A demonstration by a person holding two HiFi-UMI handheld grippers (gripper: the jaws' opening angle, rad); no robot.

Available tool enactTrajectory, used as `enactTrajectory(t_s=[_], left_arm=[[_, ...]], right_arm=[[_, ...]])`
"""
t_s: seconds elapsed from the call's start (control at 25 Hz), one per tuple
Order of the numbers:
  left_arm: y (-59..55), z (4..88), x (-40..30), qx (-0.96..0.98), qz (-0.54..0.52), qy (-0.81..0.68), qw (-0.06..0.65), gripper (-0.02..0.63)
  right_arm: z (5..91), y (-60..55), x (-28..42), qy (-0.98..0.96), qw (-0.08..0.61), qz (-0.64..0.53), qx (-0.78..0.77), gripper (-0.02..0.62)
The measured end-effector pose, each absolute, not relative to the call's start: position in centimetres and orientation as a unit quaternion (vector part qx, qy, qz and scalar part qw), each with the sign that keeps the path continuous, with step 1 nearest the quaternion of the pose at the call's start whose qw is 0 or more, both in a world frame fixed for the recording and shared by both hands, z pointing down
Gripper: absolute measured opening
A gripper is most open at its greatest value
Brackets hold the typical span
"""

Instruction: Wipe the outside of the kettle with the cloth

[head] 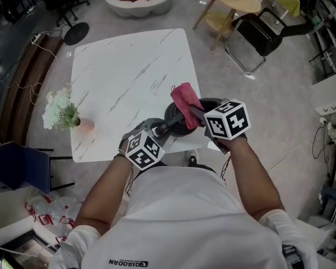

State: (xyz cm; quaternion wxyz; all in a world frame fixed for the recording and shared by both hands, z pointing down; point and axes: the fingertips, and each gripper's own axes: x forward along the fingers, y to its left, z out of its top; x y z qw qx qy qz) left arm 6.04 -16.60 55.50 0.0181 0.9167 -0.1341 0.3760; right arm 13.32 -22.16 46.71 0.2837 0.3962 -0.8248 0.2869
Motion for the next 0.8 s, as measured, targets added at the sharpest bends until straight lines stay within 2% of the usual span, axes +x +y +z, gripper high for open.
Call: enactTrajectory(t_s=[0.28,0.56,0.8], left_arm=[[-16.6,55.6,6.0,0.920,0.356,-0.150,0.064,0.101],[-16.8,55.5,5.9,0.923,0.343,-0.158,0.080,0.095],[-17.4,54.4,6.6,0.927,0.306,-0.188,0.106,0.095]], right_arm=[[48.5,-23.1,17.7,-0.800,0.300,0.285,0.435,0.095],[52.4,-23.3,23.3,-0.762,0.287,0.329,0.478,0.094],[51.1,-22.8,23.1,-0.792,0.218,0.319,0.472,0.095]])
